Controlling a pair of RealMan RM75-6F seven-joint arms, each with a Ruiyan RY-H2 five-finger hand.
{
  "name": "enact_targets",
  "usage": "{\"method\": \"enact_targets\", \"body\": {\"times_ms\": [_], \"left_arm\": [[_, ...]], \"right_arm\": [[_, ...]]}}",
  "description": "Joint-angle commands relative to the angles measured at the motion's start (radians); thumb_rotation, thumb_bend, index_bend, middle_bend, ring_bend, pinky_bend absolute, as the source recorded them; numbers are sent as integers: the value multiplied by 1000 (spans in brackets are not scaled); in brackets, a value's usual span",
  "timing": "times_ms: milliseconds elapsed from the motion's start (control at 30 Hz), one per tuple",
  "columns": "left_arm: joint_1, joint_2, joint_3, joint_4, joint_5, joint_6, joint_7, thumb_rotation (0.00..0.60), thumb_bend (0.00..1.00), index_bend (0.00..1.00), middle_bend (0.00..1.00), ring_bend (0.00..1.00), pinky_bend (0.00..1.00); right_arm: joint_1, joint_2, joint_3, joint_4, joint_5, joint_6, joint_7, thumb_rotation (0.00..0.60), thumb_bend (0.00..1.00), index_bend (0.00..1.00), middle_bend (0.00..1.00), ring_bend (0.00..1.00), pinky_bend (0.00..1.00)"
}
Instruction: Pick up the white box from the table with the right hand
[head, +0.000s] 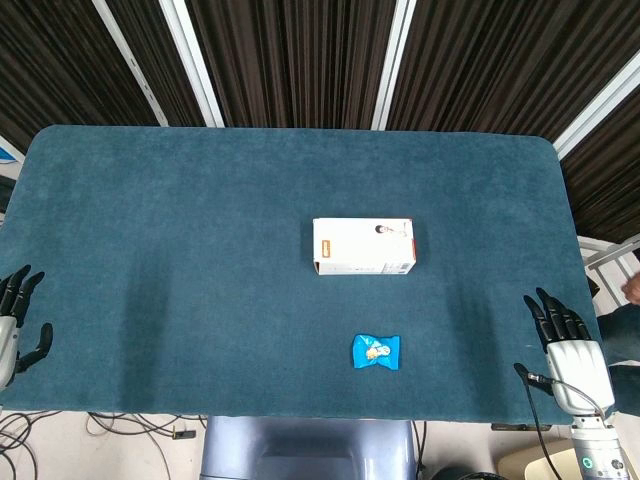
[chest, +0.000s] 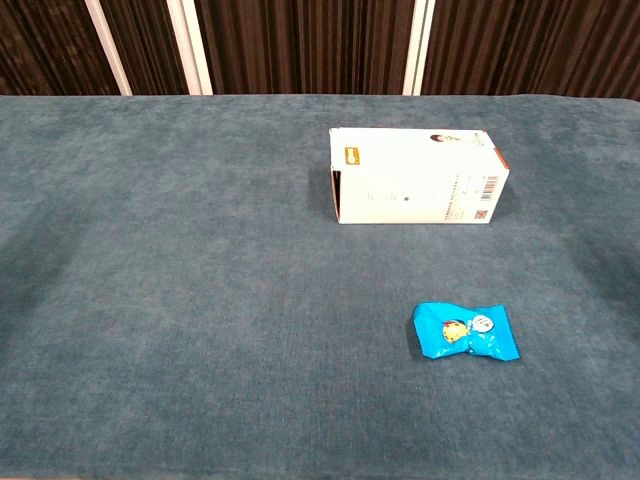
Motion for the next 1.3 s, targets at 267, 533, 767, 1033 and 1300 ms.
{"method": "enact_targets", "body": {"times_ms": [267,533,767,1033,1300], "left_arm": [[-1,1,-5,-3,-13,-3,8,600,495,77,0,0,0],[0,1,-7,-5,-12,4,8,600,496,77,0,0,0],[-1,2,-7,-3,-14,-1,5,600,496,77,0,0,0],[-7,3,-16,-6,-29,-10,2,600,495,77,0,0,0],[-11,2,-13,-3,-15,-10,-9,600,495,77,0,0,0]], "right_arm": [[-4,1,14,9,-1,-22,-8,600,117,69,41,120,193],[-4,17,13,-6,6,-63,53,600,117,68,41,120,193],[-7,18,24,-10,23,-79,55,600,118,68,41,120,193],[13,50,54,-30,67,-135,43,600,112,68,41,116,193],[178,143,160,-142,152,-358,12,600,110,68,39,111,183]]}}
